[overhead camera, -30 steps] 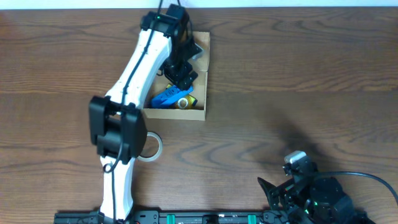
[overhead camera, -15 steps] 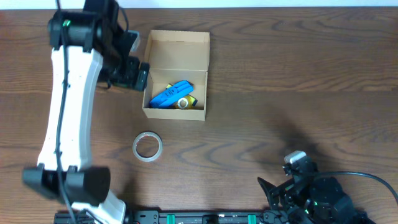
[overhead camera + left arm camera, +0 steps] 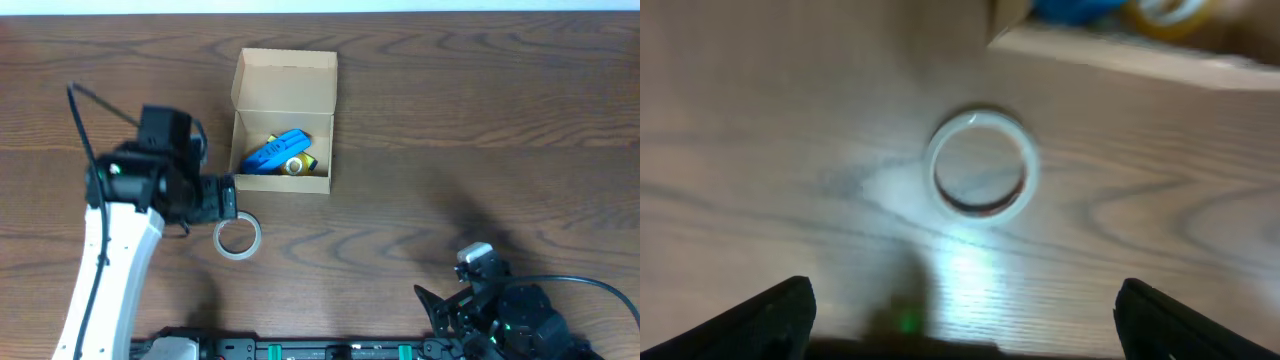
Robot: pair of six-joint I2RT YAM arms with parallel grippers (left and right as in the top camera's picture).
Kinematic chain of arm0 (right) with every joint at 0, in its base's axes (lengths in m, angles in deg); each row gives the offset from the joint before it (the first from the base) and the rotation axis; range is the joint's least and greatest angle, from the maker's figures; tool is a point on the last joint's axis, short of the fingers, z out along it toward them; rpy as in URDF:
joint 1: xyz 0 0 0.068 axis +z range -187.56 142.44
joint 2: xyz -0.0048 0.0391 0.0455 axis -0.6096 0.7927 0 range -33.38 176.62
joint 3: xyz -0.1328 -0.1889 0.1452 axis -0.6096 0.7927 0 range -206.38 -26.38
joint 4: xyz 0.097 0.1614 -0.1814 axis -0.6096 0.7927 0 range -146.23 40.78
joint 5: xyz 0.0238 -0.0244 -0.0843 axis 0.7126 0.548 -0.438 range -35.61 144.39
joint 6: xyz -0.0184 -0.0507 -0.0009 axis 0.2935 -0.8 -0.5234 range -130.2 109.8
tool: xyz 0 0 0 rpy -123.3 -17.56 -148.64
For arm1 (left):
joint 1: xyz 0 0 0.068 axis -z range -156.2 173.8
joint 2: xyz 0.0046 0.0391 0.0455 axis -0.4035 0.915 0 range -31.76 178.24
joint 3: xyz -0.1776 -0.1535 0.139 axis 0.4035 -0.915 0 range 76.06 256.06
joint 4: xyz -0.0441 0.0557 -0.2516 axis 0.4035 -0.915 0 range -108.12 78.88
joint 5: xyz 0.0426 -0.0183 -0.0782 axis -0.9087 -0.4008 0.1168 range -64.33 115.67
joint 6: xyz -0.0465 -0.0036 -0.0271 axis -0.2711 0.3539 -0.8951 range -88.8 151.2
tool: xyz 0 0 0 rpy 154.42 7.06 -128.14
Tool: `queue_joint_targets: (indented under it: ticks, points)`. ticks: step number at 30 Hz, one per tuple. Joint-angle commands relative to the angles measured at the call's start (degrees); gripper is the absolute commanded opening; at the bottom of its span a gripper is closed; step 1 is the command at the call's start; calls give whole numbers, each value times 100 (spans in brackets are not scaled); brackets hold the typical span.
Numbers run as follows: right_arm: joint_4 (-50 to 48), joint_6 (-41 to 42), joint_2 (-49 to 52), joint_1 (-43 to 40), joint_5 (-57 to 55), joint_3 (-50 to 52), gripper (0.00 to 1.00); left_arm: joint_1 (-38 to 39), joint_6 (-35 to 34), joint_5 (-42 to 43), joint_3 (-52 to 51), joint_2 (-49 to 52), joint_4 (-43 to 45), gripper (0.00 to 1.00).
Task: Pack container
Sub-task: 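Move the left gripper toward the clear tape roll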
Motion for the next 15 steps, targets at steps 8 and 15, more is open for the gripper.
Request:
queue_joint_targets:
  ticks: [8, 15]
  points:
    - [-4, 61, -24, -20, -42, 4, 99, -11, -2918, -190, -1996, -125, 1311, 96]
    - [-4, 61, -24, -20, -42, 4, 99, -9, -4350, -175, -2629, -33, 2041, 96]
